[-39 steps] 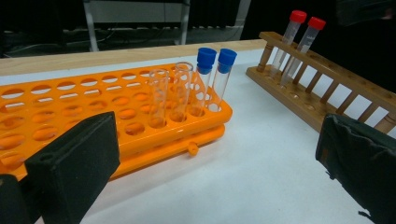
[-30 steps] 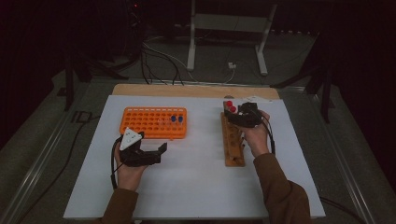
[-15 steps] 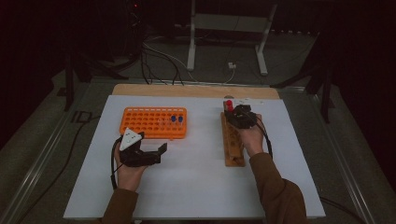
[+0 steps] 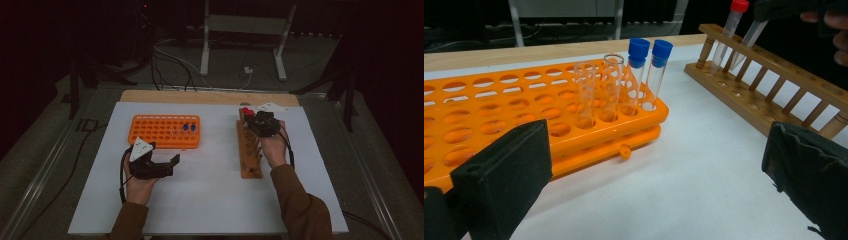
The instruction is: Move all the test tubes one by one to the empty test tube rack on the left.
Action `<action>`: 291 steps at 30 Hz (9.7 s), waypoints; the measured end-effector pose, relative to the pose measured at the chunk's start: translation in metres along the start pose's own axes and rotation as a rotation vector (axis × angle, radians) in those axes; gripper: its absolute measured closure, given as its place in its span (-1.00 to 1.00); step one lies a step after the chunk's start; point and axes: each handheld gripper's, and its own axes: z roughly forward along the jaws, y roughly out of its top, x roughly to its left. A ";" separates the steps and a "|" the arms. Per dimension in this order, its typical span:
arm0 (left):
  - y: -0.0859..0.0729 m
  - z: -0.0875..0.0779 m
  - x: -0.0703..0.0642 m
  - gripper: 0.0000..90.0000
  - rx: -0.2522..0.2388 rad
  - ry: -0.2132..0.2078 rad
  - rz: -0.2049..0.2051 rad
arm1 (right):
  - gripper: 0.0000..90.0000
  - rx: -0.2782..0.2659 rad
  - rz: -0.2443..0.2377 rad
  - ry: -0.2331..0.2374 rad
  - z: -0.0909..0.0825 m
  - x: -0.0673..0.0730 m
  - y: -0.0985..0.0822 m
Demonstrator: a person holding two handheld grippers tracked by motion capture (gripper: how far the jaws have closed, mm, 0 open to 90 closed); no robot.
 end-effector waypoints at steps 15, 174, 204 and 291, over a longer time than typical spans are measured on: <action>0.000 0.000 -0.002 -0.98 0.001 -0.009 0.007 | 0.67 -0.111 -0.013 0.036 -0.035 0.004 0.021; 0.026 0.070 0.051 0.65 -0.040 0.192 -0.036 | -0.99 -0.049 -0.024 0.348 -0.046 0.061 -0.014; 0.000 0.065 0.046 0.54 0.112 0.169 0.039 | -0.99 -0.039 -0.038 0.345 -0.043 0.063 -0.016; 0.012 0.017 -0.030 -0.98 0.008 -0.010 0.076 | 0.61 -0.085 -0.064 0.258 -0.031 0.045 0.021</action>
